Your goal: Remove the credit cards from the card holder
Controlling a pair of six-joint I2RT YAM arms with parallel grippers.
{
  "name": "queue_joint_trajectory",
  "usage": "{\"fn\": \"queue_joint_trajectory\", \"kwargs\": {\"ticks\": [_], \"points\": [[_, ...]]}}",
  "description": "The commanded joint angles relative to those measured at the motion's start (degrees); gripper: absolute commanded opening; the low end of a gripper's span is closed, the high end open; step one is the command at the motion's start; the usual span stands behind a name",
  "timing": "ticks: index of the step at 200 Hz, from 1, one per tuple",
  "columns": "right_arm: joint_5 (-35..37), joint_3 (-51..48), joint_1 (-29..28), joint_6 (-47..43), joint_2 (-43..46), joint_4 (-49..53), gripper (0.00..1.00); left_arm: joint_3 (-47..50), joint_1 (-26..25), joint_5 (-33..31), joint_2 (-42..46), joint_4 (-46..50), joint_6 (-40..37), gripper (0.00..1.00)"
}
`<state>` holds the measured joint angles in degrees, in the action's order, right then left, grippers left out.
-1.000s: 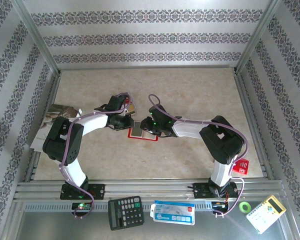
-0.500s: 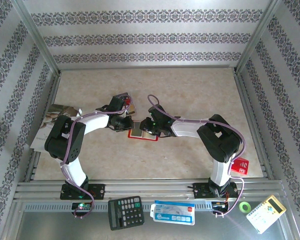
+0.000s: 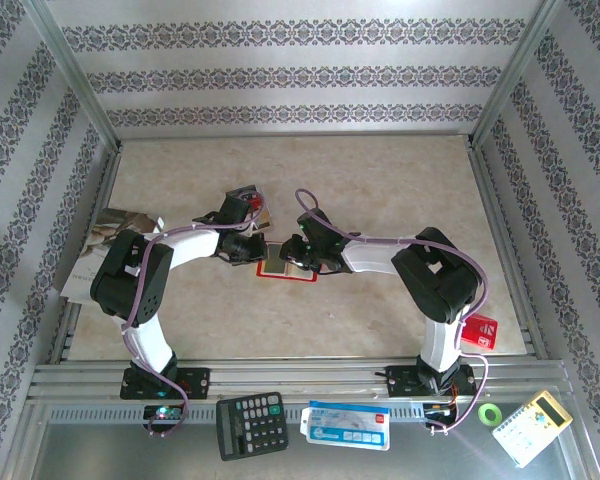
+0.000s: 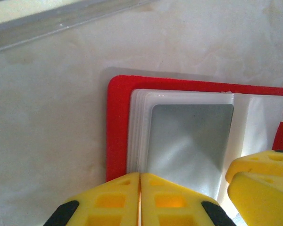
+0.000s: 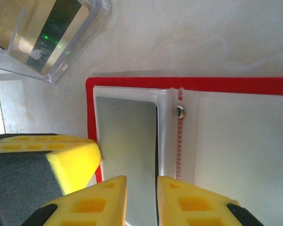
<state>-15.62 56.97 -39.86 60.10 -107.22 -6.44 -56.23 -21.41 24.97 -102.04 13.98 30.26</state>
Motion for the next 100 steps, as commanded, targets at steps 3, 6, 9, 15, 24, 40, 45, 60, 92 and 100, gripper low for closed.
{"fn": "queue_joint_trajectory", "kwargs": {"ticks": [3, 6, 9, 15, 24, 40, 45, 60, 92, 100], "points": [[-0.8, 0.15, 0.48, -0.24, -1.52, -1.0, 0.24, 1.73, -0.95, -0.99, -1.01, 1.78, -0.82, 0.09], [-0.81, 0.16, 0.49, -0.26, -1.62, -0.97, 0.24, 1.7, -0.92, -1.04, -0.99, 1.9, -0.82, 0.09], [-0.89, 0.16, 0.56, -0.32, -1.71, -1.02, 0.24, 1.7, -0.95, -0.96, -0.97, 1.93, -0.82, 0.09], [-0.83, 0.2, 0.53, -0.31, -1.89, -0.93, 0.24, 1.73, -0.95, -0.9, -0.84, 1.92, -0.78, 0.09], [-0.91, 0.19, 0.49, -0.33, -2.02, -0.81, 0.24, 1.6, -0.96, -0.91, -0.84, 1.94, -0.9, 0.09], [-0.91, 0.15, 0.48, -0.49, -2.25, -0.94, 0.25, 1.54, -1.01, -0.42, -0.86, 1.81, -0.77, 0.09], [-1.11, 0.26, 0.52, -0.58, -2.37, -0.95, 0.25, 1.55, -1.0, -0.03, -0.92, 1.61, -0.73, 0.09], [-1.81, 0.66, 0.43, -0.68, -2.81, -1.13, 0.25, 1.3, -1.17, 1.29, -1.21, 1.36, -0.73, 0.09], [-3.18, 1.63, 0.21, -1.25, -3.77, -1.51, 0.24, 0.59, -1.79, 2.41, -1.32, 1.71, -1.58, 0.09], [-3.39, 1.81, 0.21, -1.29, -3.94, -1.52, 0.24, 0.3, -1.95, 2.54, -1.32, 1.96, -1.86, 0.09]]}}
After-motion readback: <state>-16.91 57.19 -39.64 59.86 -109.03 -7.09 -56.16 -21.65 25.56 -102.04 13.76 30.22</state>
